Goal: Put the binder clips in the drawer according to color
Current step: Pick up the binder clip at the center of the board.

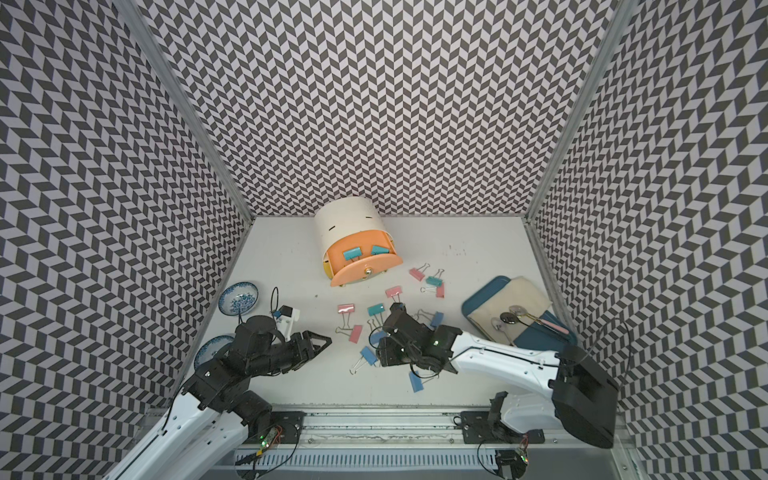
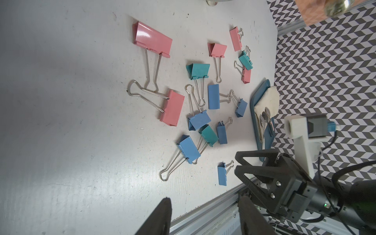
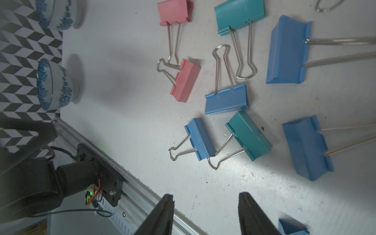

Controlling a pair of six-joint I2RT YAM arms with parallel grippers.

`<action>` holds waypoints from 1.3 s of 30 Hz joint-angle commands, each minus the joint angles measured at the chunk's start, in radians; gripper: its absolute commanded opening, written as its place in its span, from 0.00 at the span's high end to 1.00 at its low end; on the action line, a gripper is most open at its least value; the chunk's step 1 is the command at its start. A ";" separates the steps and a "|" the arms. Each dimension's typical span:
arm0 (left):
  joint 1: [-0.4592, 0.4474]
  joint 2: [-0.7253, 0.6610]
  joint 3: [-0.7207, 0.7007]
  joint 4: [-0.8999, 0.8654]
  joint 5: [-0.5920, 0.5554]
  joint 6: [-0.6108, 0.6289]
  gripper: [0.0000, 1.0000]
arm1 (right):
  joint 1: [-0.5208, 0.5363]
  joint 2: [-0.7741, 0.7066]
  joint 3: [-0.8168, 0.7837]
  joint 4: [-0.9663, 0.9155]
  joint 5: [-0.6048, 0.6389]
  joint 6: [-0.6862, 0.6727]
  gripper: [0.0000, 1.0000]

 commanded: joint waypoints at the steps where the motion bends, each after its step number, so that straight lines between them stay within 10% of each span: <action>1: -0.006 -0.004 0.022 -0.009 -0.021 -0.011 0.43 | 0.009 0.040 0.029 -0.021 0.077 0.173 0.42; 39: -0.008 0.008 0.136 0.013 0.032 0.033 0.42 | 0.009 0.408 0.311 -0.270 0.210 0.436 0.32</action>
